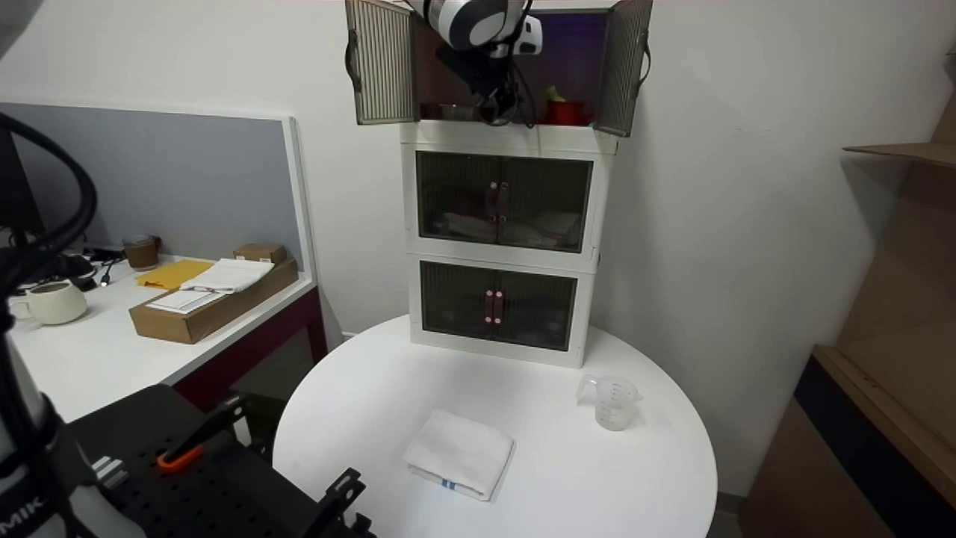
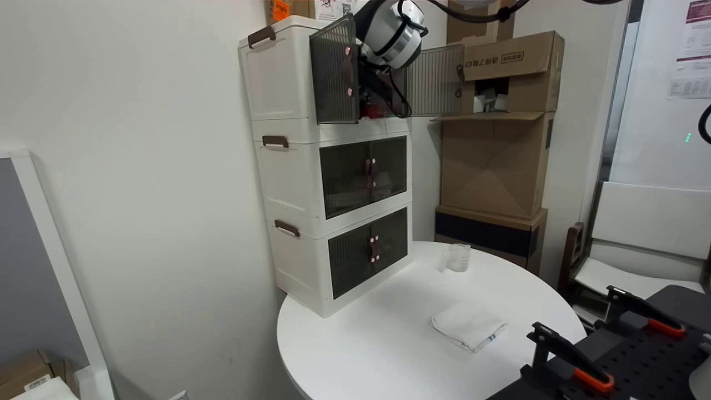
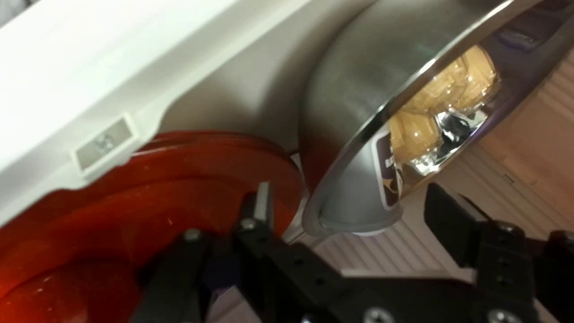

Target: Remove the silver dish from the top cabinet

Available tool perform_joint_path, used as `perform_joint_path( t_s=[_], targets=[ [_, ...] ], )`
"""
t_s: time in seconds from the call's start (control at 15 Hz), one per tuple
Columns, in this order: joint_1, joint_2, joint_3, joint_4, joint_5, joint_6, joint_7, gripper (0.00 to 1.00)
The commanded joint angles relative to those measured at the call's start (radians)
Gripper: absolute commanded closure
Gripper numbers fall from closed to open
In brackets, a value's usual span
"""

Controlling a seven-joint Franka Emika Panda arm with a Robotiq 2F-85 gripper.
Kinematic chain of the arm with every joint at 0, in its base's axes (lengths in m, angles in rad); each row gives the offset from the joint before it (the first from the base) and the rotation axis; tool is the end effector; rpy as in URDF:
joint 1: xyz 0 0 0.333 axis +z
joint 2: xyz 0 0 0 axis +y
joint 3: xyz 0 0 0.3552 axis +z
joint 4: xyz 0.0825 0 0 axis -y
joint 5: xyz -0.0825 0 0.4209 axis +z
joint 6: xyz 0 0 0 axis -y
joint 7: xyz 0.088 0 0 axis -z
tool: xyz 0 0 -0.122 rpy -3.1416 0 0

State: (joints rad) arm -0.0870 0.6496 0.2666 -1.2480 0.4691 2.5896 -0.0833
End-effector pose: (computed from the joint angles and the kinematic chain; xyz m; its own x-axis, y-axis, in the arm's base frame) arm 0.8452 0.0787 0.4820 0.7846 -0.3036 0.5406 0.0317 -0.8511 -0.5241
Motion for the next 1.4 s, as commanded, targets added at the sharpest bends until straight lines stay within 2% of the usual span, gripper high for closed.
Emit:
perform_joint_path(
  t_s=[0.0,0.4,0.47,0.6,1.0,1.07,1.13,1.33],
  targets=[
    [-0.01,0.021,0.01,0.048,0.021,-0.036,-0.011,0.47],
    [-0.018,0.018,0.014,0.037,0.032,-0.032,-0.016,0.94],
    [-0.019,0.018,0.013,0.037,0.032,-0.032,-0.014,0.98],
    [-0.025,0.015,0.015,0.03,0.036,-0.027,-0.017,1.0],
    [-0.034,-0.002,0.02,0.012,0.064,-0.021,-0.018,0.97],
    [-0.037,-0.001,0.023,0.014,0.067,-0.033,-0.018,0.65],
    [-0.038,0.0,0.025,0.015,0.069,-0.046,-0.021,0.64],
    [-0.043,0.004,0.035,0.02,0.076,-0.111,-0.03,0.42]
  ],
)
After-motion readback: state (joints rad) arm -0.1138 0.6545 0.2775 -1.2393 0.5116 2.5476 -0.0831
